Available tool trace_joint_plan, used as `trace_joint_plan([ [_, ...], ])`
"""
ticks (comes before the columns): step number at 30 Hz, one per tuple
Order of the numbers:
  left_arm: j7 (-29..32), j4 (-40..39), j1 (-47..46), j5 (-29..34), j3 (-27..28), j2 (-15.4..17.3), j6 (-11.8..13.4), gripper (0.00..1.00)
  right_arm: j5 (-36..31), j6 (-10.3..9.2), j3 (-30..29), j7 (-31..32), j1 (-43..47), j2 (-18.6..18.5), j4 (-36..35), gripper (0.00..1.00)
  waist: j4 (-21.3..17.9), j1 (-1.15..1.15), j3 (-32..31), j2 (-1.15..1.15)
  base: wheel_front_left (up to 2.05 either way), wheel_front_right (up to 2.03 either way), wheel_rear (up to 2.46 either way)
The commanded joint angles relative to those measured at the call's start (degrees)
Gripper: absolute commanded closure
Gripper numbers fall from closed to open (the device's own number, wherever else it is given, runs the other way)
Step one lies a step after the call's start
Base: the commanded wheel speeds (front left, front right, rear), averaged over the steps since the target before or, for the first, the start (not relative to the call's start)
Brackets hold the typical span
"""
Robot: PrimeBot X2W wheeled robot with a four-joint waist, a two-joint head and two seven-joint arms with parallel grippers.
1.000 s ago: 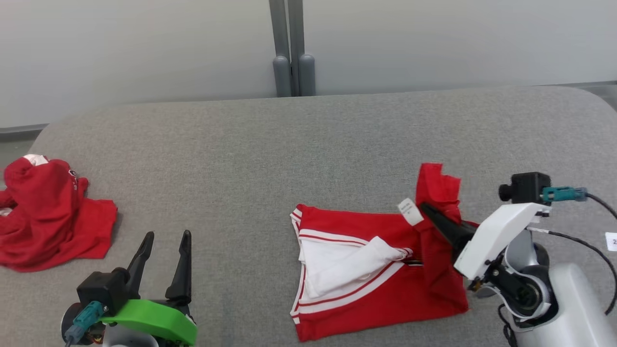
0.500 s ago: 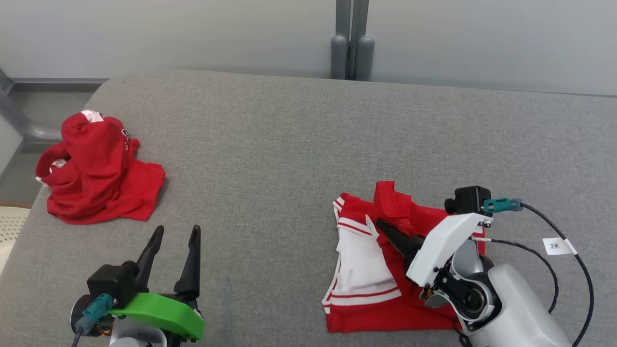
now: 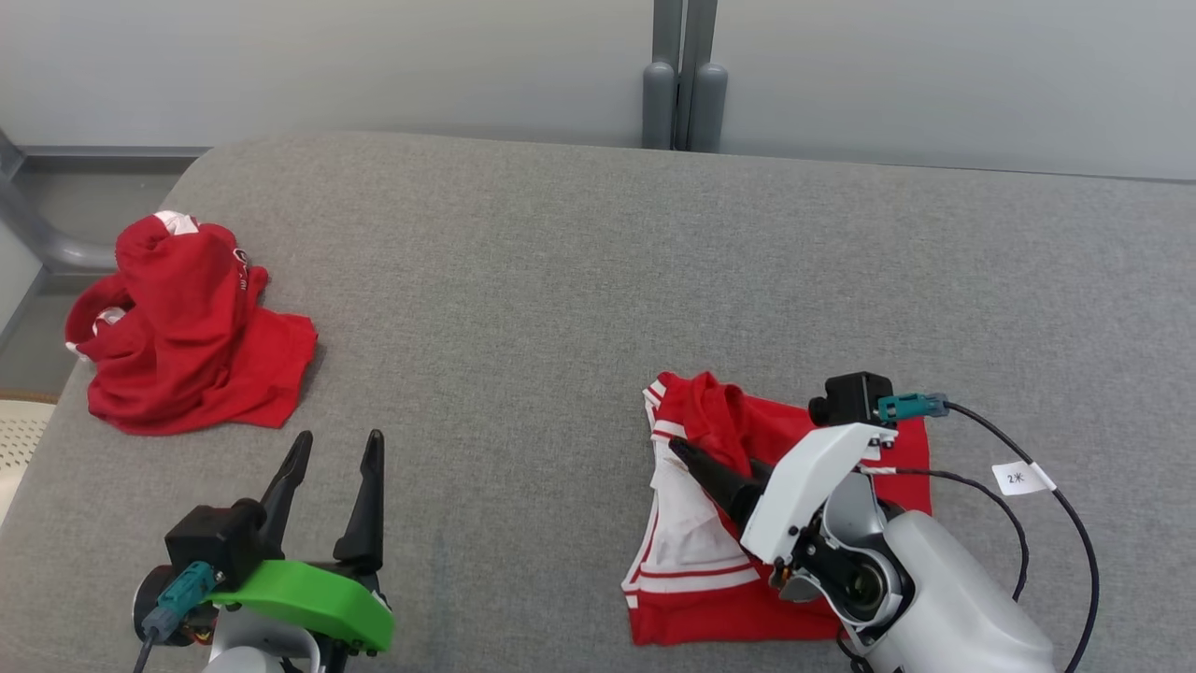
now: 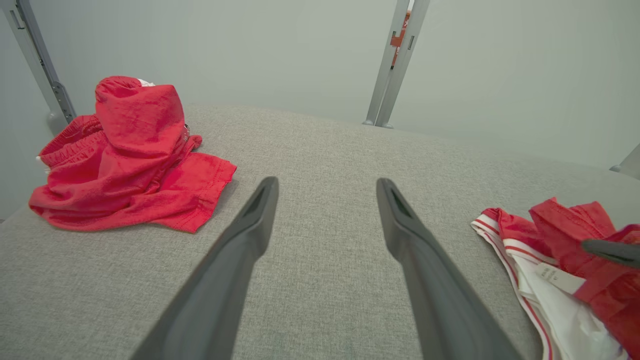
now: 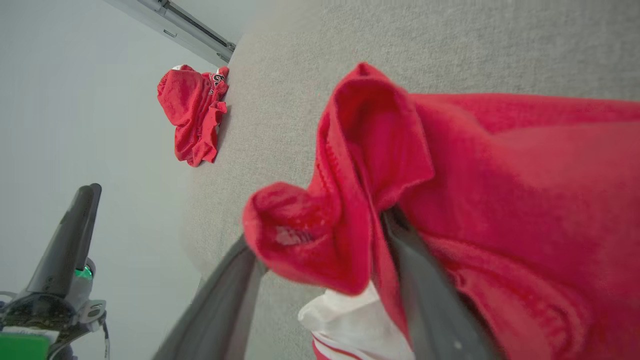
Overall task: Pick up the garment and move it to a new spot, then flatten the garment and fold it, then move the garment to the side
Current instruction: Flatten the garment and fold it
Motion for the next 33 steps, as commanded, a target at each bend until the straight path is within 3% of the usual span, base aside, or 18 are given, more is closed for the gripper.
trace_joint_plan([
  [1, -0.4, 0.2, 0.0, -0.3, 0.3, 0.3, 0.2, 0.0, 0.5, 0.0, 0.3, -1.0, -0.7, -0.1, -0.5, 0.0, -0.8, 0.0, -0.8, 0.0, 0.0, 0.0, 0.0],
  [8, -0.4, -0.3, 1.4, -0.7, 0.6, 0.7, 0.6, 0.0, 1.0, 0.0, -0.7, -5.5, 0.9, -3.4, -8.4, 0.0, -2.7, 0.0, -2.6, 0.0, 0.0, 0.0, 0.0],
  [15, -0.5, -1.0, 3.0, -1.1, 0.8, 0.9, 1.3, 0.0, -1.6, 0.0, -8.2, -12.8, 4.9, -9.9, -17.8, 0.0, -4.6, 0.0, -4.1, 0.0, 0.0, 0.0, 0.0],
  [20, -0.6, -1.8, 3.7, -1.0, 1.4, 0.8, 1.6, 0.0, -7.1, 0.0, -13.6, -16.7, 8.5, -13.2, -20.8, 0.0, -5.7, 0.0, -4.2, 0.0, 0.0, 0.0, 0.0],
  [25, -0.8, -2.0, 3.9, -0.6, 1.3, 0.4, 1.3, 0.0, -10.9, 0.0, -17.3, -17.2, 11.7, -12.4, -20.2, 0.0, -6.3, 0.0, -4.0, 0.0, 0.0, 0.0, 0.0],
  [33, -0.7, -1.7, 2.6, -0.2, 0.9, 0.2, 1.0, 0.0, -14.5, 0.0, -17.0, -12.6, 12.0, -9.5, -15.8, 0.0, -4.9, 0.0, -3.2, 0.0, 0.0, 0.0, 0.0],
])
